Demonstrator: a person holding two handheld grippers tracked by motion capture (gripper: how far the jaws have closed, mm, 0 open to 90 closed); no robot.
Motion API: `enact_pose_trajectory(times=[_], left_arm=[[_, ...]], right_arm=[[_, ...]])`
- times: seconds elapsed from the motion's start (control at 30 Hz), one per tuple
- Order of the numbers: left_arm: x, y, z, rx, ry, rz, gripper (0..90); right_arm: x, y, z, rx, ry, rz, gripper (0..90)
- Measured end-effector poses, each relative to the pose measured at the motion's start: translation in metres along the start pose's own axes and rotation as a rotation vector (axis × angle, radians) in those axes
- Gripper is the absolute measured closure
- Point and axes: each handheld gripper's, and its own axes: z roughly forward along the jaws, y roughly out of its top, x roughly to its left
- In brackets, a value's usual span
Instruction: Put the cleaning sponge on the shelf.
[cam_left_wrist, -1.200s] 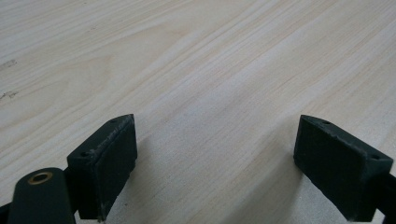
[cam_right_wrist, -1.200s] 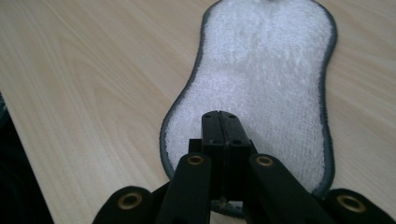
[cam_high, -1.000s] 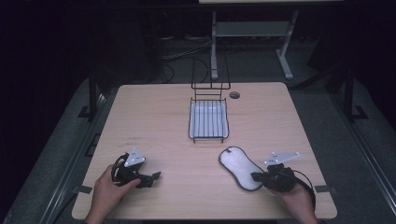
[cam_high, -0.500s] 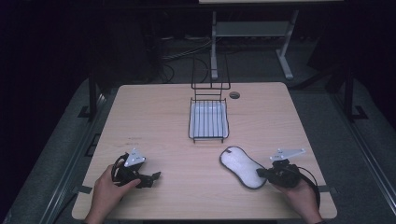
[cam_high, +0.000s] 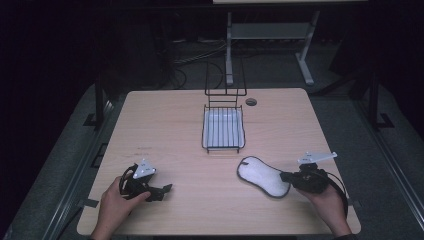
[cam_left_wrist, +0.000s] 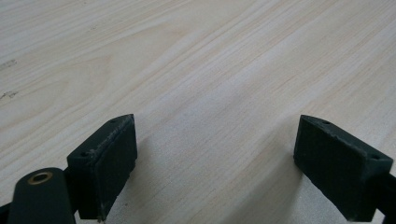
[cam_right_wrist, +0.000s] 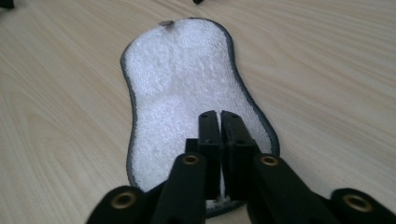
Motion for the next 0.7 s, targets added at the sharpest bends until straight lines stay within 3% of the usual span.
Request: enact_pose_trajectory(times=[0.23, 0.43, 0.57, 0.7], left_arm=[[0.000, 0.000, 0.000, 0.000, 0.000, 0.000, 12.7], [0.000, 0.000, 0.000, -0.001, 0.000, -0.002, 12.7], [0.000, 0.000, 0.000, -0.002, 0.000, -0.003, 12.7], [0.000, 0.000, 0.000, -0.003, 0.000, -0.004, 12.7]], right_arm=[[0.002, 0.010, 0.003, -0.010, 0.024, -0.028, 50.6], [0.005, 0.016, 0.011, 0.008, 0.002, -0.054, 24.3], [0.008, 0.023, 0.017, 0.019, -0.003, -0.086, 13.2], [0.011, 0.028, 0.024, 0.030, 0.024, -0.103, 9.7]])
